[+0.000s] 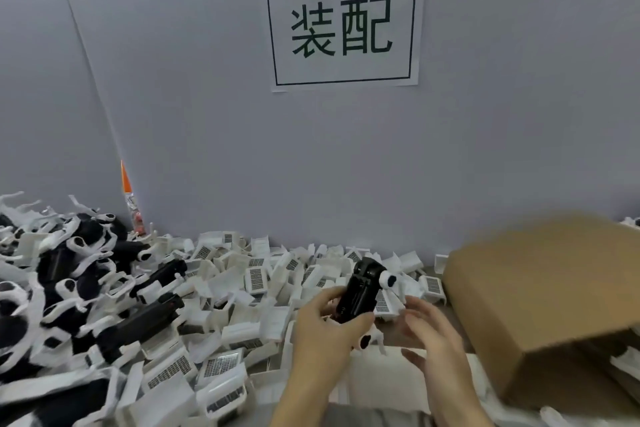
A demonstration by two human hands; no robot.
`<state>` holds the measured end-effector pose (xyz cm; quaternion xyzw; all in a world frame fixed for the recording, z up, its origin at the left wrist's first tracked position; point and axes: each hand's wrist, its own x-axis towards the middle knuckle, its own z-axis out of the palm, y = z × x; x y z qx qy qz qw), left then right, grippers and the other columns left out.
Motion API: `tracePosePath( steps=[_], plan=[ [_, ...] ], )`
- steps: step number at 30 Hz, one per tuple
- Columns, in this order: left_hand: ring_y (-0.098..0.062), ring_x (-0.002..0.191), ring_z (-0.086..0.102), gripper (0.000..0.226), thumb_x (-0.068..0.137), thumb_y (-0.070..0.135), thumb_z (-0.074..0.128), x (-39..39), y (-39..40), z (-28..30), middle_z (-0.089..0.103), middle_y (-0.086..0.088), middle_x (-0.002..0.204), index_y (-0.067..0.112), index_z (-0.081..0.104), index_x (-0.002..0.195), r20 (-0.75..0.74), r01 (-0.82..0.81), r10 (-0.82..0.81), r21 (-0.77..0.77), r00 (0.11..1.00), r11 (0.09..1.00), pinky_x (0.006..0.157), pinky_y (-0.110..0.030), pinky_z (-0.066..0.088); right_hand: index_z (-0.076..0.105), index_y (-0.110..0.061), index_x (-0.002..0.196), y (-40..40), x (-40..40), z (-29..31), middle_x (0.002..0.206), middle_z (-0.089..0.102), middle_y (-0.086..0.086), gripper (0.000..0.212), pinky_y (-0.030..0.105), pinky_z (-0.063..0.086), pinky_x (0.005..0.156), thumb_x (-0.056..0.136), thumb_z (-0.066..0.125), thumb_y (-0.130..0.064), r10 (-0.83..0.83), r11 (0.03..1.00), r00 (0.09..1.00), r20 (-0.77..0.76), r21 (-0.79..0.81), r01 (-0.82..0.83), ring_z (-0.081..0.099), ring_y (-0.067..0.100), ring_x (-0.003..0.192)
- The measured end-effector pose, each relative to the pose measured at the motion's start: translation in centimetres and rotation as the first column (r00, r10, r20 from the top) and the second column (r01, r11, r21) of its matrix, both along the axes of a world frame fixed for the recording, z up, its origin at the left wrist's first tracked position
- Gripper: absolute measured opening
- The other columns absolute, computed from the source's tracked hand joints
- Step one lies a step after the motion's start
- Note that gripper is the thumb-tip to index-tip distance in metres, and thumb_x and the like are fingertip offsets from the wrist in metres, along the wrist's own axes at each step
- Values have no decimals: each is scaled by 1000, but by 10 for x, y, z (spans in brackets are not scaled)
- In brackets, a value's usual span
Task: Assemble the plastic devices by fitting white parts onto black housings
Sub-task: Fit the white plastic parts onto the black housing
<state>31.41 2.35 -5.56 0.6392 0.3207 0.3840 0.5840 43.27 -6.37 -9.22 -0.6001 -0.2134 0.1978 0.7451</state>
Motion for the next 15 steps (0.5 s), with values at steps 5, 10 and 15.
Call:
tracePosePath(
  steps=[5, 10, 15],
  plan=[
    [-12, 57, 65, 30, 74, 7, 85, -7, 8, 1, 73, 0, 81, 16, 68, 97, -70, 228, -231, -49, 971, 972, 51, -19, 47, 63, -49, 124, -13, 8, 5, 130, 60, -26, 51, 38, 44, 103, 74, 67, -41, 203, 974, 964, 174, 60, -216, 52, -2, 126],
    [-14, 63, 66, 24, 64, 20, 87, -11, 19, 1, 75, 8, 80, 30, 77, 83, -61, 277, -282, -83, 957, 957, 56, -23, 49, 69, -46, 119, -21, 15, 8, 103, 67, -11, 50, 30, 49, 74, 69, 72, -45, 294, 956, 951, 101, -40, -291, 66, 7, 85],
    [-20, 71, 71, 50, 58, 31, 87, -9, 21, -1, 74, -10, 84, 10, 74, 101, 146, 225, -194, -239, 970, 945, 61, -27, 56, 78, -23, 82, -21, 12, 9, 75, 56, 2, 35, 29, 44, 58, 60, 78, -51, 398, 917, 917, -38, -13, -399, 50, 14, 65]
  ],
)
